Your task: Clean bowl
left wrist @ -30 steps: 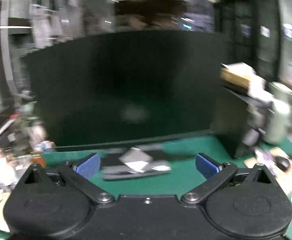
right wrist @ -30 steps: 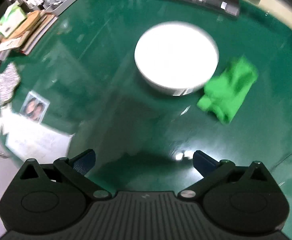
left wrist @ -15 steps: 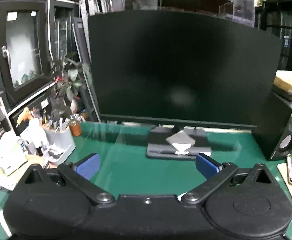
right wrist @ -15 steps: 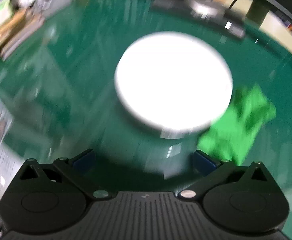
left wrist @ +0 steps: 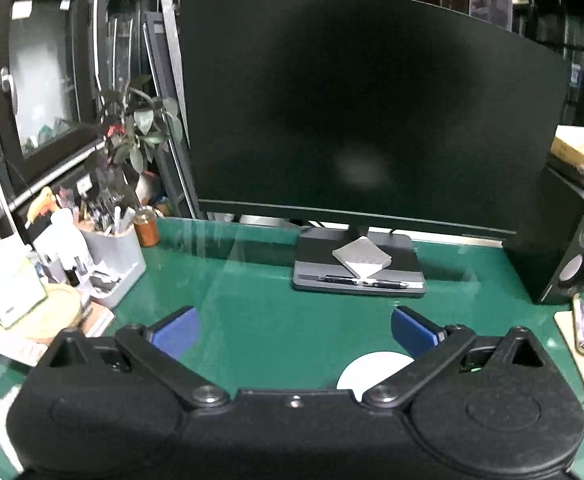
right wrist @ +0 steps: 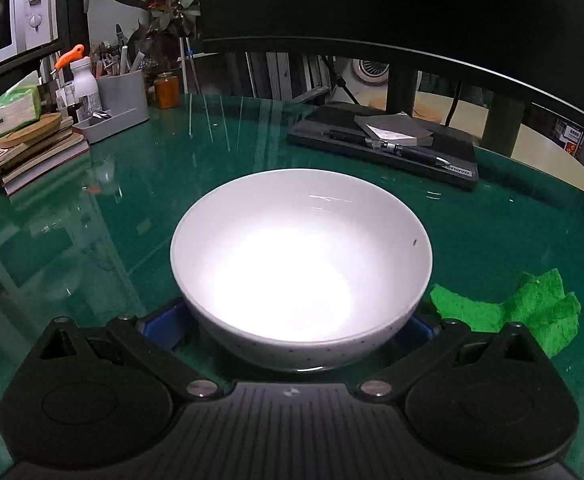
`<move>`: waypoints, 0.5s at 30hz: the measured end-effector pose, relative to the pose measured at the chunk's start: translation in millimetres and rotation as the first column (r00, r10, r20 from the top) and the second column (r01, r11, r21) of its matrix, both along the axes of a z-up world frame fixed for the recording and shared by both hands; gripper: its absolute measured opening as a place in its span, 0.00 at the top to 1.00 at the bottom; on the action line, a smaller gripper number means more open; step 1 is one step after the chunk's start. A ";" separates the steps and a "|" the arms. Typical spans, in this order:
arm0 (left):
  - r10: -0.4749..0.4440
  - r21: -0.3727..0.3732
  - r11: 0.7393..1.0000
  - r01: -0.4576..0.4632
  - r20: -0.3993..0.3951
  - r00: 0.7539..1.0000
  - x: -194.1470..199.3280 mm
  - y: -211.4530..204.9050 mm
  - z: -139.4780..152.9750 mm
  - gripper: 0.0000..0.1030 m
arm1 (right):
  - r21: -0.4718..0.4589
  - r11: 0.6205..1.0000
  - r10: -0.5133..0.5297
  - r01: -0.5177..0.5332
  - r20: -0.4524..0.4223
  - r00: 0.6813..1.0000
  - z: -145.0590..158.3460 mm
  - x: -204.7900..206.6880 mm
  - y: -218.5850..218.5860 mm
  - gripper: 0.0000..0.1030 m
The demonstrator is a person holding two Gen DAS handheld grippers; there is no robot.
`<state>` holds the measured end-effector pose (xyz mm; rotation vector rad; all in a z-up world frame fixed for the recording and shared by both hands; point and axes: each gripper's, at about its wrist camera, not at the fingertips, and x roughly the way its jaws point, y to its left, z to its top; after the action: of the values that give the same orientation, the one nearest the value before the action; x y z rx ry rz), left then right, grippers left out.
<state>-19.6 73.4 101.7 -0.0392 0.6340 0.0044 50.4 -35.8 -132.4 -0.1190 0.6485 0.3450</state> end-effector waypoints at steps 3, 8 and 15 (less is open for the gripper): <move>-0.013 -0.002 1.000 0.013 -0.004 1.000 8.1 3.8 0.6 0.01 | 0.001 1.000 -0.003 0.003 0.001 1.000 4.3 -3.2 4.1 0.00; -0.032 -0.010 0.999 0.032 0.005 0.999 14.4 10.3 4.6 0.01 | 0.002 1.000 -0.006 0.006 0.001 1.000 5.0 -2.0 3.5 0.00; -0.047 -0.031 0.998 0.047 0.004 0.999 9.9 13.4 4.4 0.01 | 0.001 1.000 -0.007 0.007 0.001 1.000 4.4 -2.3 5.7 0.00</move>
<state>-9.7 86.7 106.1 -0.0543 0.6321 -0.0508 48.2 -30.1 -128.0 -0.1156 0.6477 0.3387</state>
